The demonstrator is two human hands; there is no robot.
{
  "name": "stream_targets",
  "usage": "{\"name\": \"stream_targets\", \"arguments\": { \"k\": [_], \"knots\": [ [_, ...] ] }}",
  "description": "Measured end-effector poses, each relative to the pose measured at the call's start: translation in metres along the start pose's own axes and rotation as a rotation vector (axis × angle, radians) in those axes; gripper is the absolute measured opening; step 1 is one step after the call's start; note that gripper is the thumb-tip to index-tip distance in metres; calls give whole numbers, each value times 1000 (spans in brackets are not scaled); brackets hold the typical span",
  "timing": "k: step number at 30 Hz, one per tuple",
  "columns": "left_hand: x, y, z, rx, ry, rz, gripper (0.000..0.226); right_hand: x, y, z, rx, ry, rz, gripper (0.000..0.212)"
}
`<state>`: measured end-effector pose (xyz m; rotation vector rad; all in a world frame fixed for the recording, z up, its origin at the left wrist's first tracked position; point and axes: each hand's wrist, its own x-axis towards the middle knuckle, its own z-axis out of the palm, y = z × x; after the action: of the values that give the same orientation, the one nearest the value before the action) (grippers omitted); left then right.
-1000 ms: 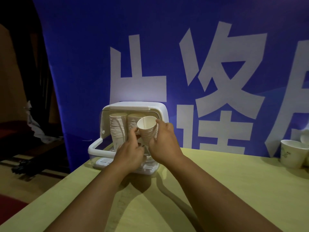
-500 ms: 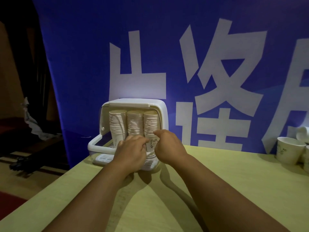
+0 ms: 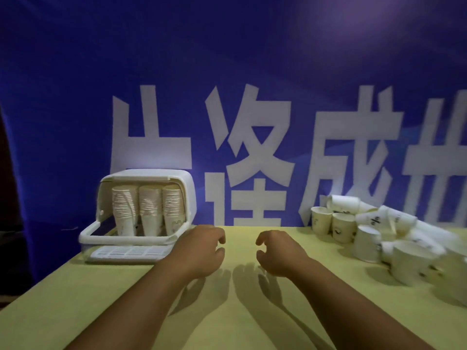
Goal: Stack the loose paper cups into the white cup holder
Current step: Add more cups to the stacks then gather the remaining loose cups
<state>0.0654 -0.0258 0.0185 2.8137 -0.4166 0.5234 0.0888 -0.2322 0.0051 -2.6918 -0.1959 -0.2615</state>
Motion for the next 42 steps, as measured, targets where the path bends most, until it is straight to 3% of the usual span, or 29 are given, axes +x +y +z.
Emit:
{"name": "stream_targets", "arguments": {
  "k": [6,14,21,26,31,33,37,42],
  "knots": [
    [-8,101,27,-92,-141,55,31,-78,94,-47,-60,76,147,44],
    [-5,219,98,-416,-325,59,59,-154,198,-74,0,288,343,92],
    [22,271,146,-251,-210,76,78,-138,245,-82,46,319,391,114],
    [63,288,165,-242,-175,105,91,-123,267,-77,184,463,361,100],
    [110,308,174,-203,-188,114,108,-116,274,-67,199,552,296,70],
    [122,316,175,-201,-144,132,95,-113,276,-64,199,581,293,54],
    [134,322,178,-265,43,108,46,-111,278,-63,181,579,307,19],
    [130,315,172,-327,137,41,40,-111,275,-65,119,545,331,10]
  ]
}}
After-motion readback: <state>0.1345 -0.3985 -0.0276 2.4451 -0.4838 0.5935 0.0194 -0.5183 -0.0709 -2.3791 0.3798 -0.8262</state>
